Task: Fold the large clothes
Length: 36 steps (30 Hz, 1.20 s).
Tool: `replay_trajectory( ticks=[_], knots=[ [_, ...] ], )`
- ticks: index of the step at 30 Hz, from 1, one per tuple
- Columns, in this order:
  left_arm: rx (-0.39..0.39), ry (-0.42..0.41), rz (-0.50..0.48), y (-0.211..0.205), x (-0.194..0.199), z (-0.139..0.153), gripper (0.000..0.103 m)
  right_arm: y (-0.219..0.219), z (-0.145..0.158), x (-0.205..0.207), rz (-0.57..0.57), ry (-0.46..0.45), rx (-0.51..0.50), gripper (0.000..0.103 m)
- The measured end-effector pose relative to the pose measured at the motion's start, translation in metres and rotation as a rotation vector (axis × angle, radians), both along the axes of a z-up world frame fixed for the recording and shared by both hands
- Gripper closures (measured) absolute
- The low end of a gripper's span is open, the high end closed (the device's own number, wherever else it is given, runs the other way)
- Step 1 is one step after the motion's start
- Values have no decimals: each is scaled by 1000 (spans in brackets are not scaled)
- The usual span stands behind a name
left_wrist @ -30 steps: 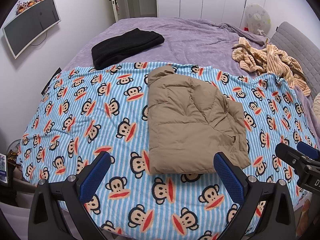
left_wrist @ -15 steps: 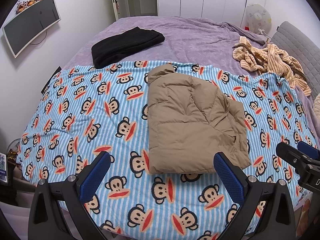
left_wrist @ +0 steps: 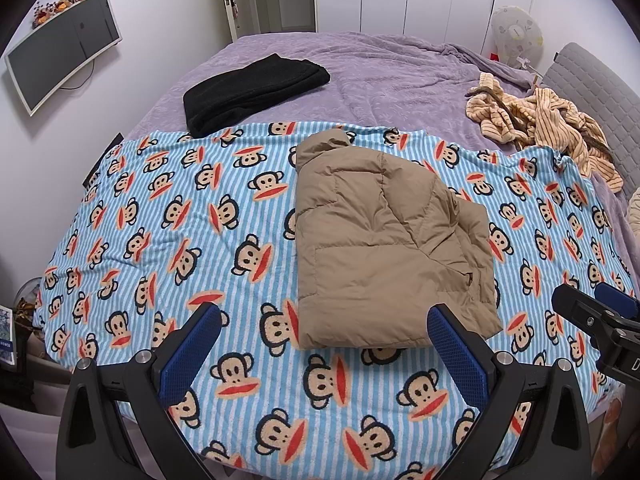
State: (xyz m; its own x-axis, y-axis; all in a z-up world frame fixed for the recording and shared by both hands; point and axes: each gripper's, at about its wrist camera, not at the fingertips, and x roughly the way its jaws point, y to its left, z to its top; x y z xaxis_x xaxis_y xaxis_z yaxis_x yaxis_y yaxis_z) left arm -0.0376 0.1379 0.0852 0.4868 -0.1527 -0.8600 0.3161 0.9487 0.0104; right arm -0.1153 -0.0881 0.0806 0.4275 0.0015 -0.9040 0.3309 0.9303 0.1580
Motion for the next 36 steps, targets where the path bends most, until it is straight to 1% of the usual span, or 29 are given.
replay_trajectory(
  ticks=[27,36],
  knots=[
    [0,2,2,0,1,-2,0,1,1,-1,-3,-1,-1,0],
    [6,-12,-4,0,1,-1,0,3,1,-1,-5,0,1,0]
  ],
)
